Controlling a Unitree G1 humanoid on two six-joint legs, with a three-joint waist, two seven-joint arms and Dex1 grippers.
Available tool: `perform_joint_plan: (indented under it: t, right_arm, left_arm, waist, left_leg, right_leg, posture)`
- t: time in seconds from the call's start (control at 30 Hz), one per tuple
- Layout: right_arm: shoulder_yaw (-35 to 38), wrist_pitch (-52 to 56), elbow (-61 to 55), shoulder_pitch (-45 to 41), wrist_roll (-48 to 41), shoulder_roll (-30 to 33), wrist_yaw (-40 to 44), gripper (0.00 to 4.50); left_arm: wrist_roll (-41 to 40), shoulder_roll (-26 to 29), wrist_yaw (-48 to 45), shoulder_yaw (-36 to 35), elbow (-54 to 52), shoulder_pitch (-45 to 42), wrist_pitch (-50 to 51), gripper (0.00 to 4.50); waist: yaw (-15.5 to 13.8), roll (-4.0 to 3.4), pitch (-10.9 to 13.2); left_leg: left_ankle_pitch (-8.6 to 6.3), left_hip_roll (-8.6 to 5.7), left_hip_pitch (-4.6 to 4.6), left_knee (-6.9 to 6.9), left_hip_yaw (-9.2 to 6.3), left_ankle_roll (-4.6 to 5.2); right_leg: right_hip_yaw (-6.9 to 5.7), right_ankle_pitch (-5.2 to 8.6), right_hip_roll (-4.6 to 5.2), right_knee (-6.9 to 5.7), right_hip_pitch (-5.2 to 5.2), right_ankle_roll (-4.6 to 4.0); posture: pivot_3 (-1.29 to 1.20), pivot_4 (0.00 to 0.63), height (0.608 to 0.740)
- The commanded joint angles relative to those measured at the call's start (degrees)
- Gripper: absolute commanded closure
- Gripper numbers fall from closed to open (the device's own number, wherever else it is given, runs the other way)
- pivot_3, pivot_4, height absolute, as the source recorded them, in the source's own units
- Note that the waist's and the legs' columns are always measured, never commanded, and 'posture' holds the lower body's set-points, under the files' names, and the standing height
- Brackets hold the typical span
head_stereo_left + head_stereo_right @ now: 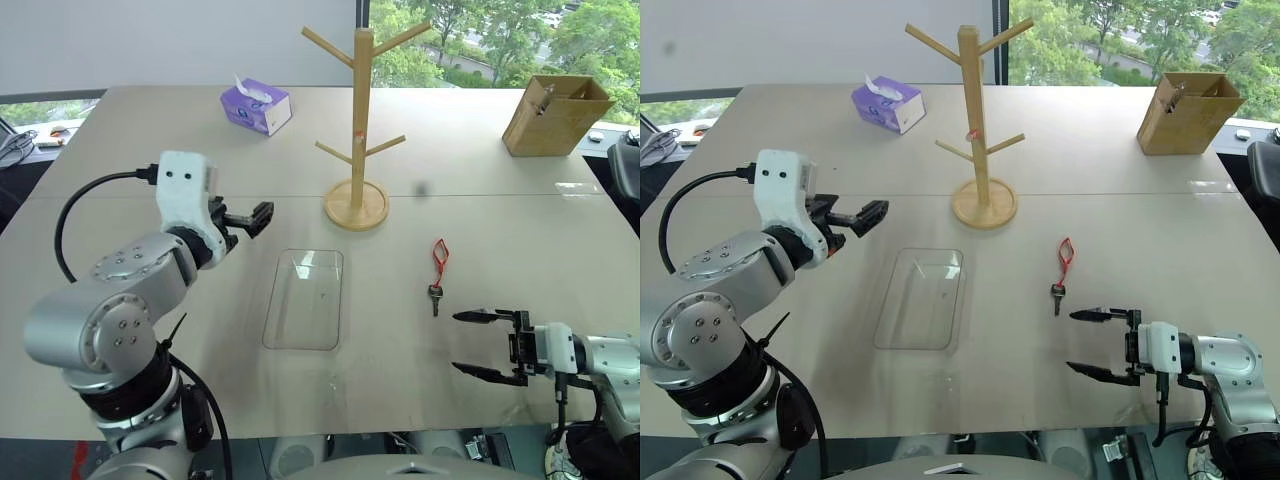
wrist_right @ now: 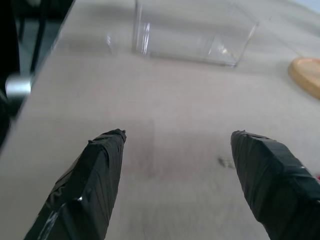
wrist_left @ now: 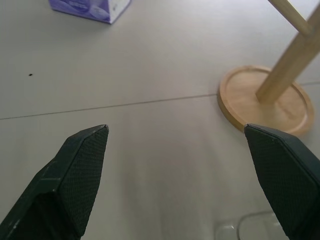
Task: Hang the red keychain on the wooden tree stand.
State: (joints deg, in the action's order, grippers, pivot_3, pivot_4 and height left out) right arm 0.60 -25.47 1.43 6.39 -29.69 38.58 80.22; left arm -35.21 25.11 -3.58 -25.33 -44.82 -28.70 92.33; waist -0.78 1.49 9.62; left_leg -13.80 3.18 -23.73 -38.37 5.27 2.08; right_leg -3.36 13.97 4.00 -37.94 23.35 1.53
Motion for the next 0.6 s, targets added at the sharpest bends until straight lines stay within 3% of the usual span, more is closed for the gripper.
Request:
perform_joint_plan:
  t: [0.03, 0.3, 0.5, 0.6]
  right_arm:
    - [1.6, 2.2, -2.8, 0.3, -2.9, 1.0, 1.2, 0.89]
    - [1.3, 0.5, 0.0, -1.1, -1.6, 0.7, 3.7, 0.89]
    - [1.0, 0.0, 0.4, -1.0, -1.3, -0.1, 3.8, 0.89]
    - [1.0, -0.3, 0.8, -1.2, -1.2, -0.4, 3.9, 0.89]
  left_arm:
    - [-3.6, 0.2, 1.7, -1.1, -2.9, 1.2, 0.2, 0.0]
    - [-19.4, 3.5, 10.5, -3.3, 0.3, 2.1, 0.2, 0.0]
    - [-40.7, 9.1, 23.3, -3.6, 4.4, 3.8, 0.2, 0.0]
    - [-67.1, 24.8, 38.9, 3.4, 7.7, 10.4, -15.1, 0.0]
  waist:
    - [0.0, 0.0, 0.0]
    - [-0.1, 0.01, 0.0]
    - [0.0, 0.01, 0.0]
    - [0.3, 0.16, 0.1]
  left_leg:
    - [0.0, -0.01, 0.01, 0.0, 0.0, 0.0]
    - [0.0, -0.01, -0.02, -0.01, -0.1, 0.0]
    - [0.01, -0.02, -0.01, -0.02, -0.15, -0.01]
    - [0.01, 0.0, -0.01, -0.02, -0.18, -0.01]
  right_leg:
    - [0.01, 0.0, 0.0, 0.0, 0.0, 0.0]
    - [0.11, 0.0, 0.03, 0.0, -0.01, -0.02]
    - [0.12, 0.0, 0.05, -0.01, -0.04, -0.03]
    - [0.13, 0.0, 0.08, -0.02, -0.04, -0.04]
  posture:
    - [0.0, 0.15, 0.74]
    - [0.0, 0.15, 0.74]
    - [0.0, 0.15, 0.74]
    - [0.0, 0.15, 0.74]
